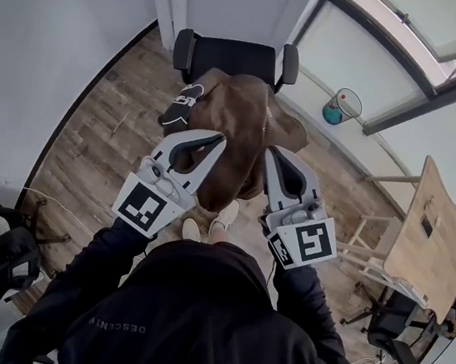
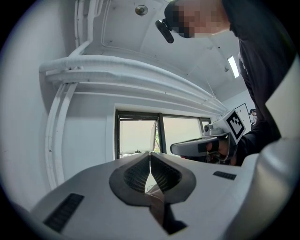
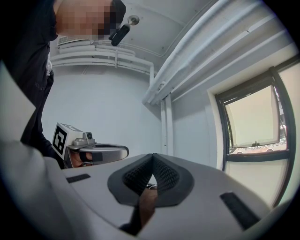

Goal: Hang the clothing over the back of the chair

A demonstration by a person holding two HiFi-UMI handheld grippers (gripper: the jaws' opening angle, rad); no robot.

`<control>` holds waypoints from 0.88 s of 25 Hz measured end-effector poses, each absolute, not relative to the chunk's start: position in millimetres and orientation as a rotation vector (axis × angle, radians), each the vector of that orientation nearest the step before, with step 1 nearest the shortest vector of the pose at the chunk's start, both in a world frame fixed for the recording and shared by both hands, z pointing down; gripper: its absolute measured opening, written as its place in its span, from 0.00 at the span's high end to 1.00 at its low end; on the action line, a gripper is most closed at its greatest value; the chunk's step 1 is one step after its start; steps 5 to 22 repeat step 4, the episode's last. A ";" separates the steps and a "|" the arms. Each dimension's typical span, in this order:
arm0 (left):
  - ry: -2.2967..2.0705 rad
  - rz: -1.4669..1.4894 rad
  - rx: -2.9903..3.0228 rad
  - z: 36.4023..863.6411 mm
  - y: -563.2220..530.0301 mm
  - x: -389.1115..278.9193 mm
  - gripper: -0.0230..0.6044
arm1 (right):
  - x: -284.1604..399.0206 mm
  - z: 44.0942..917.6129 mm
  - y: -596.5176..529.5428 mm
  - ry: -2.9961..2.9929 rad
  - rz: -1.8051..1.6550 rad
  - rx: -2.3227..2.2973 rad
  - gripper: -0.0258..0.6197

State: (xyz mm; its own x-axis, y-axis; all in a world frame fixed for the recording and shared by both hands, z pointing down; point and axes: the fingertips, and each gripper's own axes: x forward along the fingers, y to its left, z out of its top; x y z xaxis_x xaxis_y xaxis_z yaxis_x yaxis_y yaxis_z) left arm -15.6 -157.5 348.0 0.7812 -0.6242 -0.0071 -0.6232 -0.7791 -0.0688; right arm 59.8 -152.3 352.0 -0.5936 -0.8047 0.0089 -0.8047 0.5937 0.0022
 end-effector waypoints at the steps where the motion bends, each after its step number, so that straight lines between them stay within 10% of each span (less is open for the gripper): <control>1: 1.019 -0.026 -2.902 348.3 -157.5 -15.6 0.93 | 60.0 352.1 -151.9 -2.796 0.004 1.412 0.97; 22: 1.025 -0.019 -2.905 348.3 -157.7 -16.0 0.93 | 60.2 352.4 -150.7 -2.794 0.007 1.413 0.97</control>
